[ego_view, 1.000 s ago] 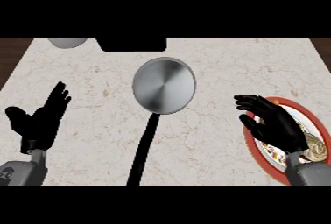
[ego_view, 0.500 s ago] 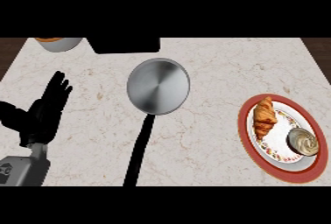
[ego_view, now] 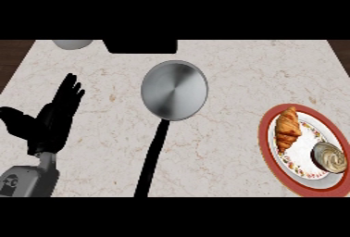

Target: Pick the cupcake from the plate and place it in the pan

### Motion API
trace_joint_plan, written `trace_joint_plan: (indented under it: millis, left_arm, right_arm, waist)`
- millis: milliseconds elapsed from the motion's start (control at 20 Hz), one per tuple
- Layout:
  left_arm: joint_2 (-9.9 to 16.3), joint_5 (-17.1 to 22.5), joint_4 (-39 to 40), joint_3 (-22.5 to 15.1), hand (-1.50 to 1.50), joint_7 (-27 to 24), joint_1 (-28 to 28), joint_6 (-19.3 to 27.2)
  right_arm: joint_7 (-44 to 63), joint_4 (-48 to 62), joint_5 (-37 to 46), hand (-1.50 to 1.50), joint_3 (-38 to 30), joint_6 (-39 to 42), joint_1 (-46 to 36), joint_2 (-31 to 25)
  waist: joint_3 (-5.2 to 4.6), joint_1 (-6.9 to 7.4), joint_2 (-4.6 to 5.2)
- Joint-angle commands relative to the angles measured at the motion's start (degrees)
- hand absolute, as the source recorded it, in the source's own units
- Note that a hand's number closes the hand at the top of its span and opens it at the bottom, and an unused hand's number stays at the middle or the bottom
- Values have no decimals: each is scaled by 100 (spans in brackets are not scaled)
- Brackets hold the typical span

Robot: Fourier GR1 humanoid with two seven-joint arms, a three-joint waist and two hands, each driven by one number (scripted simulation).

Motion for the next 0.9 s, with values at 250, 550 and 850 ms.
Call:
trace_joint_plan:
  millis: [250,550,850]
  left_arm:
    - [-91,-151,-149,-67,0,140,-50,44]
    - [85,-80,-321,161,0,456,-27,-4]
    - [63,-68,-297,242,0,381,-25,-118]
  right_arm:
    - [-105,-304,1518,-150,1147,-100,-796,-594]
    - [-7,-495,2553,-150,2001,-317,-868,-499]
    - [238,-691,3331,-150,2743,263,-1102,-812]
  waist:
    - [-25,89,5]
    - [-24,22,-14]
    - [-27,18,-16]
